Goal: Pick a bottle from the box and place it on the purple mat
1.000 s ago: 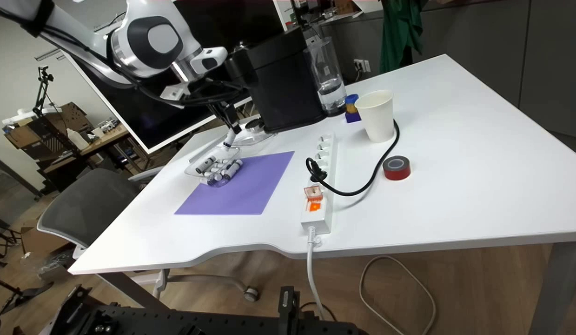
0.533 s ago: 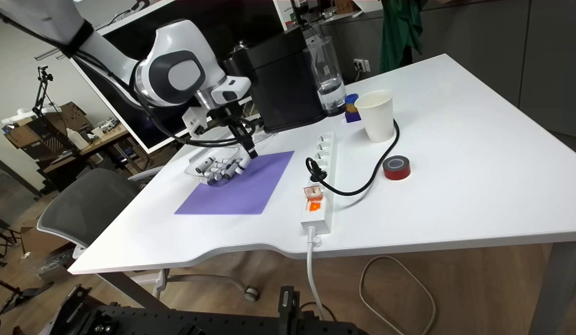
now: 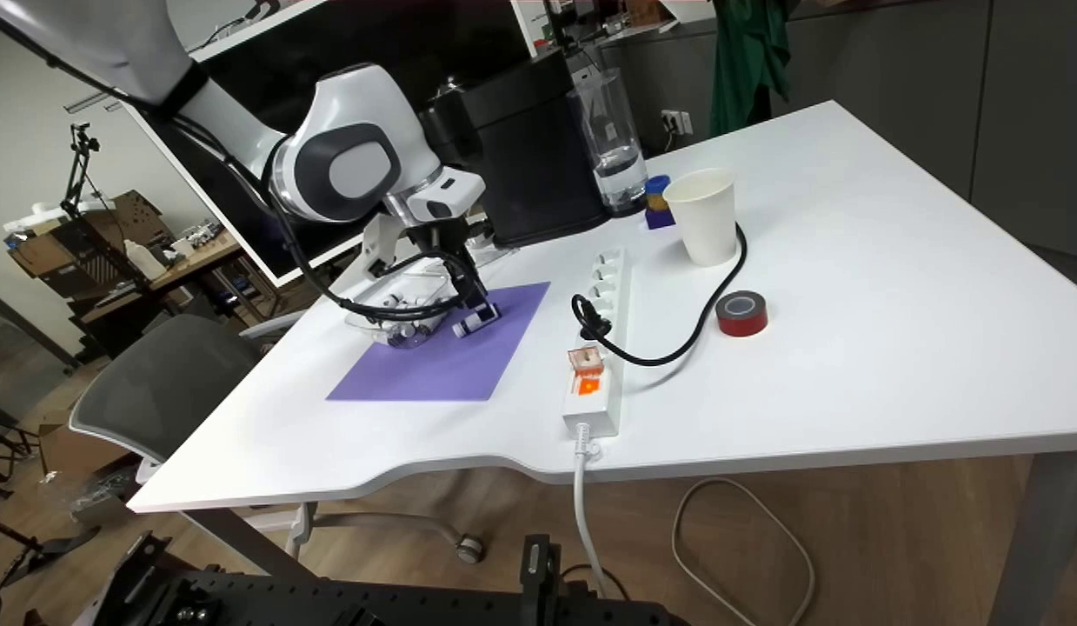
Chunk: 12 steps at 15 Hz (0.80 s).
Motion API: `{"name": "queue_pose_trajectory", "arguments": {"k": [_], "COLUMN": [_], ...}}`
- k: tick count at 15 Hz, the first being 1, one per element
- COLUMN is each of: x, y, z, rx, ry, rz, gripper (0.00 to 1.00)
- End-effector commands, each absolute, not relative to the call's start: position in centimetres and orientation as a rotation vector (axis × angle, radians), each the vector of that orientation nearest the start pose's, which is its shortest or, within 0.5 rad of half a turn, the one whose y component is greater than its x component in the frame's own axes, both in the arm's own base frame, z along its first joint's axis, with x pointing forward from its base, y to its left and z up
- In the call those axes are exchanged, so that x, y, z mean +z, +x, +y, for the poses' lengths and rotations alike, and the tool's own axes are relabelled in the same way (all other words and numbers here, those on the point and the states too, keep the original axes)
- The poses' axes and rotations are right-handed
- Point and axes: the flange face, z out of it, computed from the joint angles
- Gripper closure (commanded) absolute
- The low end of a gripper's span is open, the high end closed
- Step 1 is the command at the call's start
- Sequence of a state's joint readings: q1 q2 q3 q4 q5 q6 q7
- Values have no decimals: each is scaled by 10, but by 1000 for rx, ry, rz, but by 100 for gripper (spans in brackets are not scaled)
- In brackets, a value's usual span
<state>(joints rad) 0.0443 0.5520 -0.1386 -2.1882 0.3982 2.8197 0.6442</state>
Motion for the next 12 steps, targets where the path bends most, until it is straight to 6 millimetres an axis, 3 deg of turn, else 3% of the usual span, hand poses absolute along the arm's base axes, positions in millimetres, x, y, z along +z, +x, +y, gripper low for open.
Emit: {"name": "queue_pose_trajectory", "arguments": {"k": [1,3,7,12], "x": [171,195,252,308], "y": [554,554,558,557], "z": [-81,-86,-90,-74], "rx": [-145,-169,-207,-144], "ry": [-2489,-2453,-2474,-2597], "rz": [1719,1803,1893,1817], "gripper": [5,0,0,0]}}
